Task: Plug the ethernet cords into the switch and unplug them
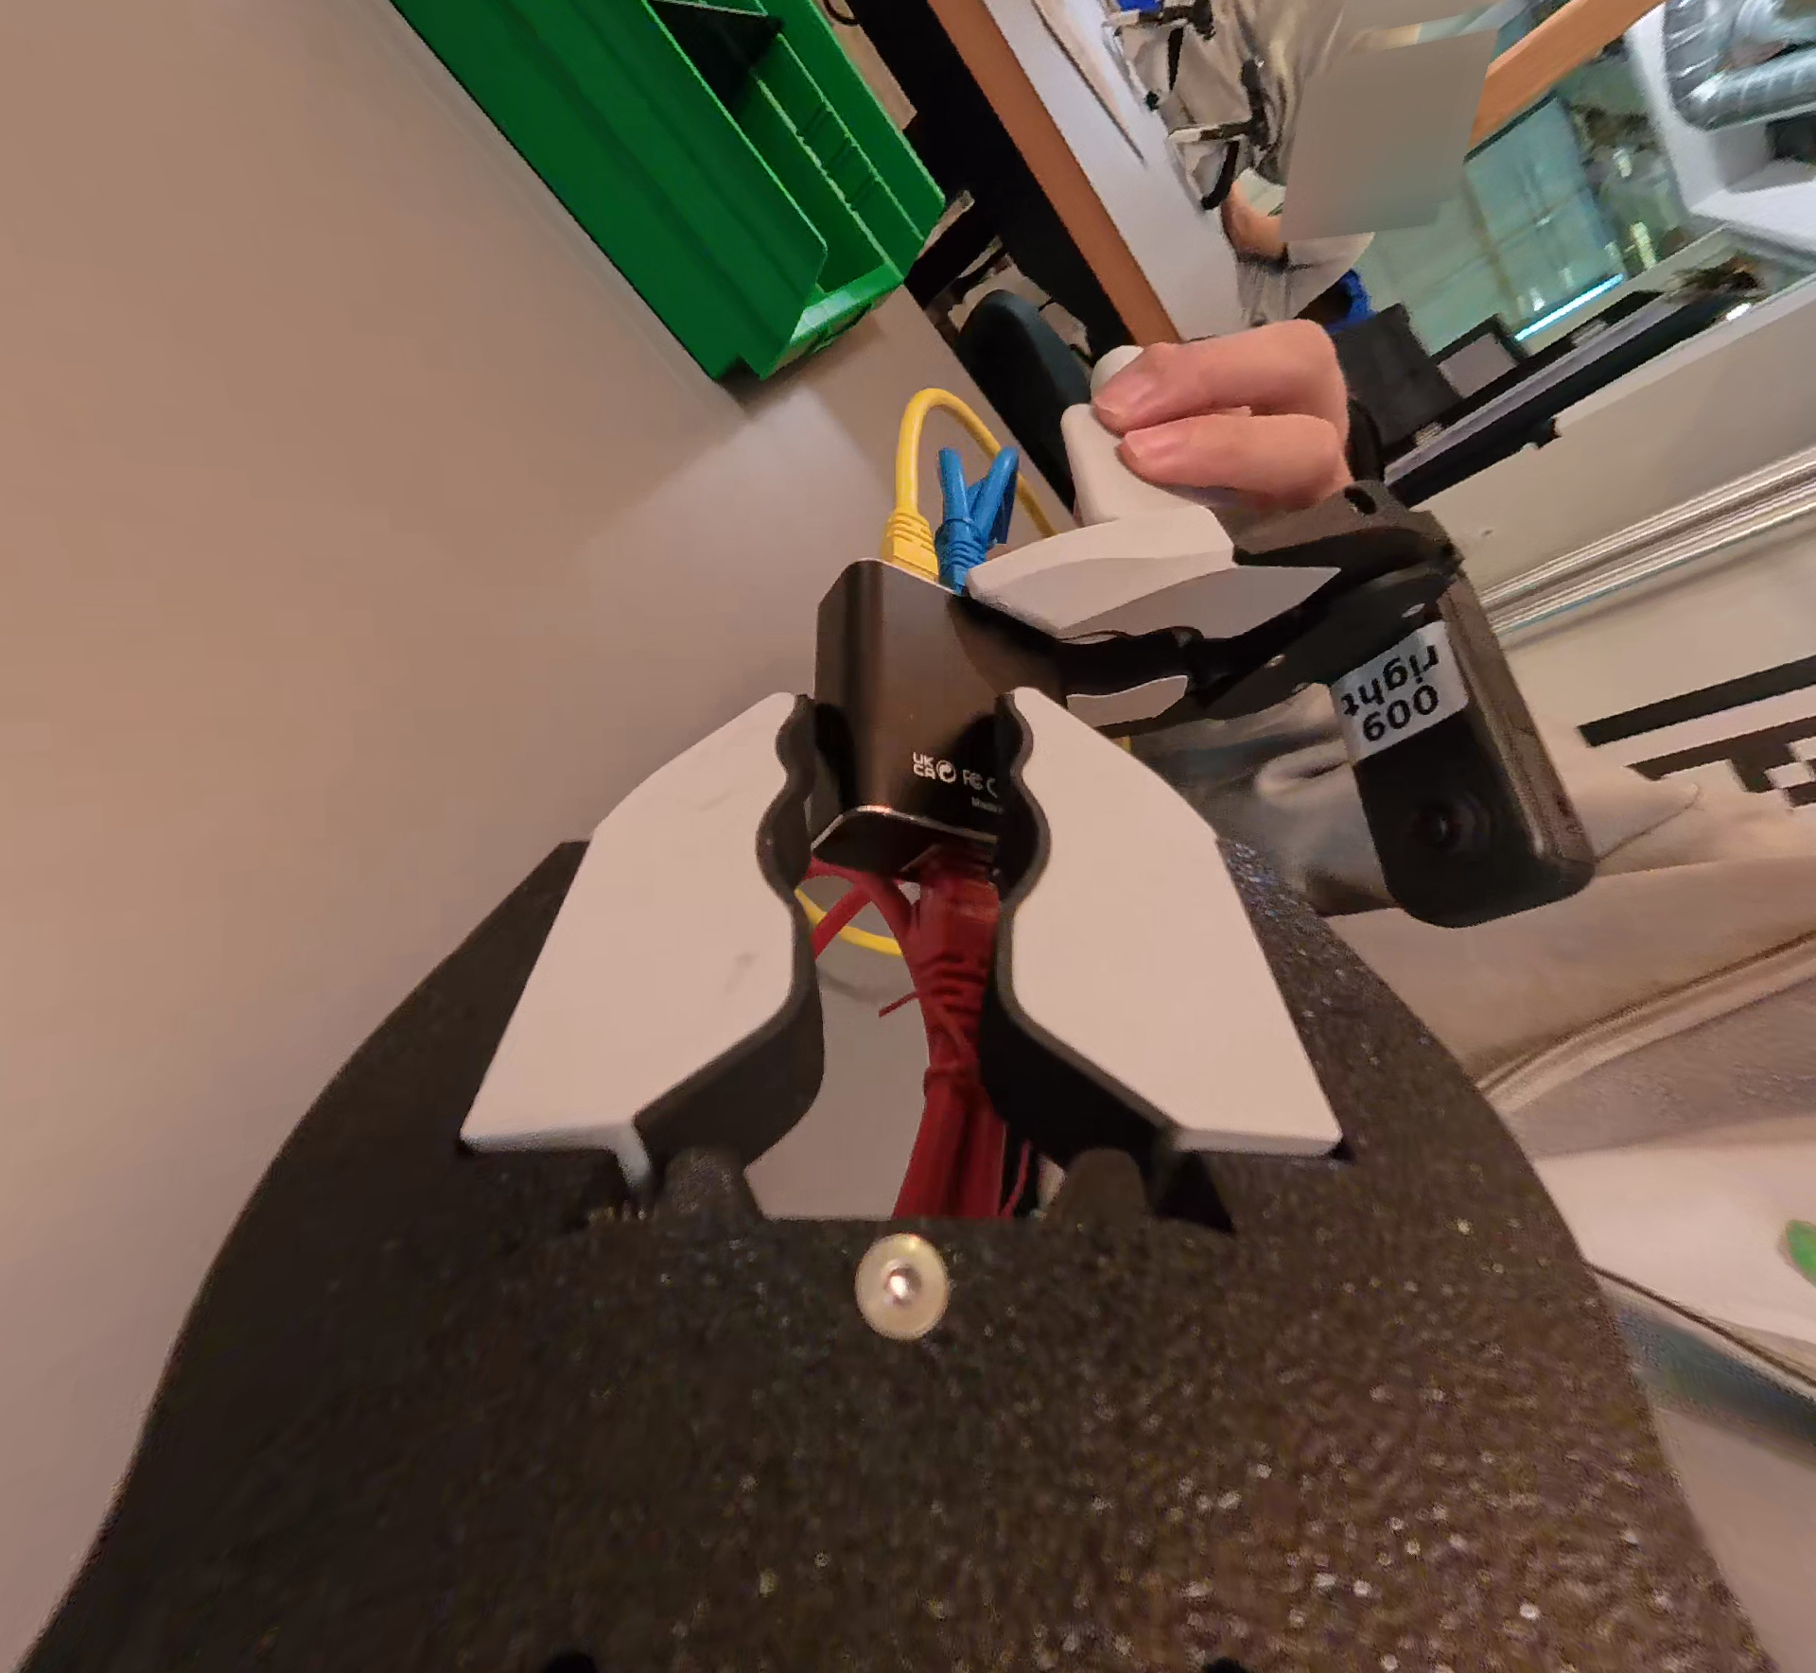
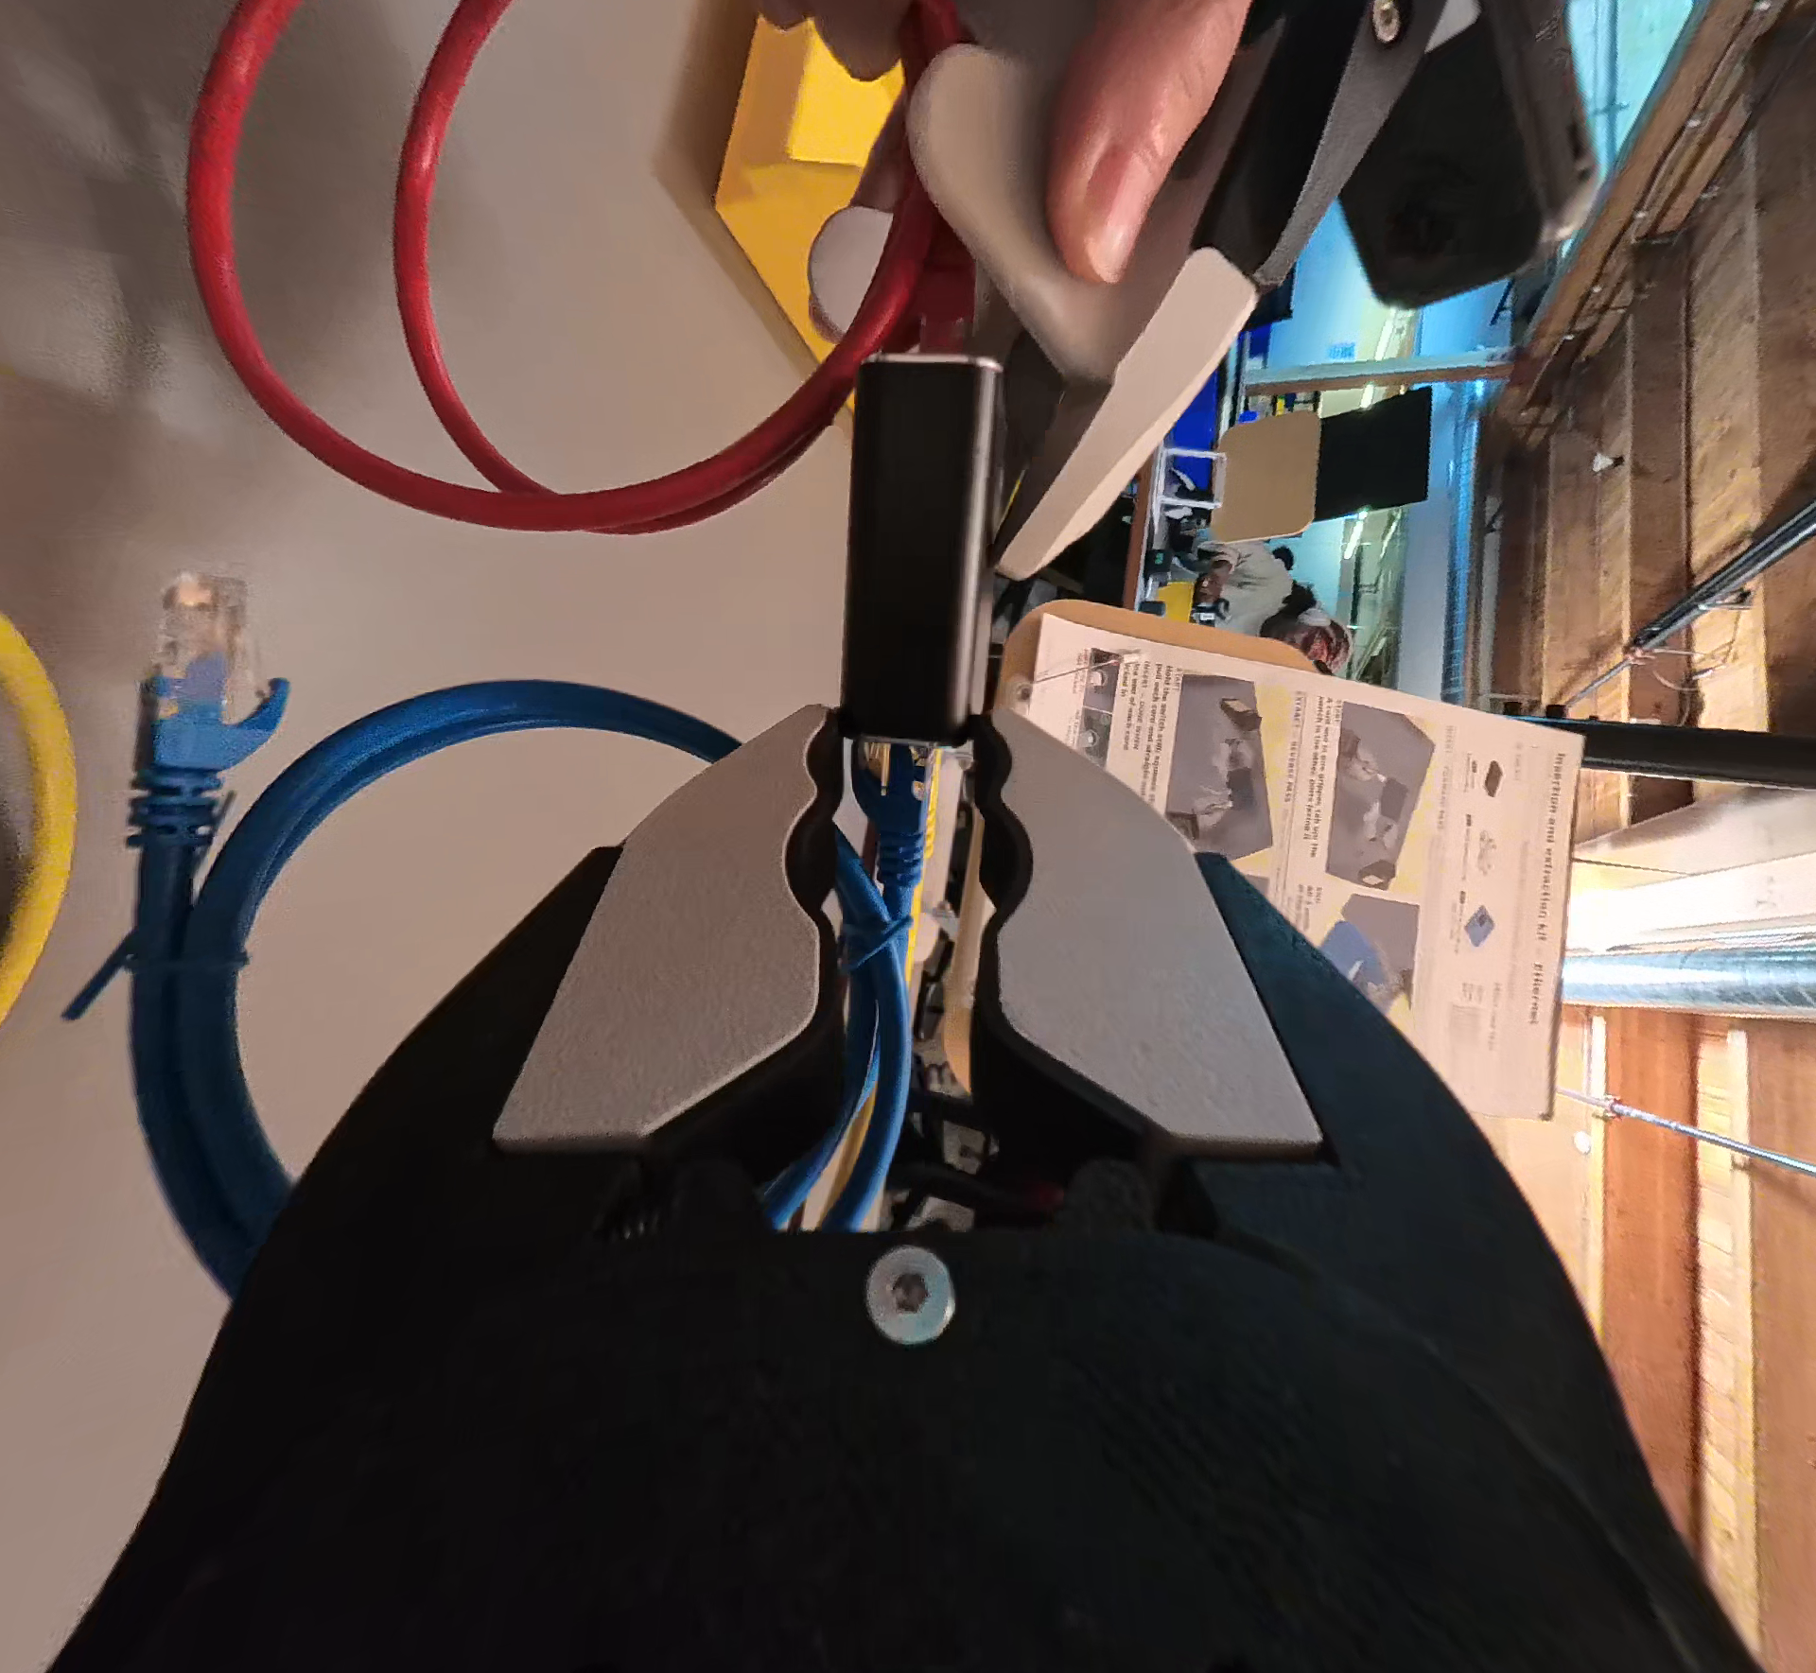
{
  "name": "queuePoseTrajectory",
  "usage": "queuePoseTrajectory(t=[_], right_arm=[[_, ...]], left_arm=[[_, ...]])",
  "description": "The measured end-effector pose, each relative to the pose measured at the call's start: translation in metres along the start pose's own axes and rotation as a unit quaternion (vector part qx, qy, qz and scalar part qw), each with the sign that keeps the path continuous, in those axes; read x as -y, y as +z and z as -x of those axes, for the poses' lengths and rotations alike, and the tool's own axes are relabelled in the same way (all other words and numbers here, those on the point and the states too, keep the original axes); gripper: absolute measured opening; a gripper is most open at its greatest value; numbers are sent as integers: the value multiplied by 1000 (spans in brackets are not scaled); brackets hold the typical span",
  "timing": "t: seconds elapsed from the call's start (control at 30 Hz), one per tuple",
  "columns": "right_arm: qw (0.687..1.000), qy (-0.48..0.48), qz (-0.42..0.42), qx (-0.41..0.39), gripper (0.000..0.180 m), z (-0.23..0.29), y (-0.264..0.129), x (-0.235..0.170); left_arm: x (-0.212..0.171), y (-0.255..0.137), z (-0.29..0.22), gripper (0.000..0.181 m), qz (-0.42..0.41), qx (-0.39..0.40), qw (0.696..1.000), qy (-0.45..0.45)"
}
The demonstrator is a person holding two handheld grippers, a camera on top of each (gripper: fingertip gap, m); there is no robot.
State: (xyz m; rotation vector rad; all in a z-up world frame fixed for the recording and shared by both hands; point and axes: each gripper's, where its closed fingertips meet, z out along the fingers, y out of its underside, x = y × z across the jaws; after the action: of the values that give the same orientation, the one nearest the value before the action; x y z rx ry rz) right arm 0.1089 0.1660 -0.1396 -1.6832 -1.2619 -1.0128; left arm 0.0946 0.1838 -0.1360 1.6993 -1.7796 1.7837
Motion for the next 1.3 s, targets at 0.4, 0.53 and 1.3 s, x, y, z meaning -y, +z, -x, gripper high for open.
queuePoseTrajectory(t=[0.4, 0.53, 1.3], right_arm=[[999, -12, 50, -17, 23, -12, -6, -8], [997, -31, 52, -44, 23, -15, -10, -2], [997, -60, 50, -29, 23, -3, -4, 3]], left_arm=[[12, -4, -27, 46, -64, 59, 938, 337], [5, -3, -9, 56, -26, 174, 910, 374], [-17, 20, 15, 67, -5, 139, 943, 304]])
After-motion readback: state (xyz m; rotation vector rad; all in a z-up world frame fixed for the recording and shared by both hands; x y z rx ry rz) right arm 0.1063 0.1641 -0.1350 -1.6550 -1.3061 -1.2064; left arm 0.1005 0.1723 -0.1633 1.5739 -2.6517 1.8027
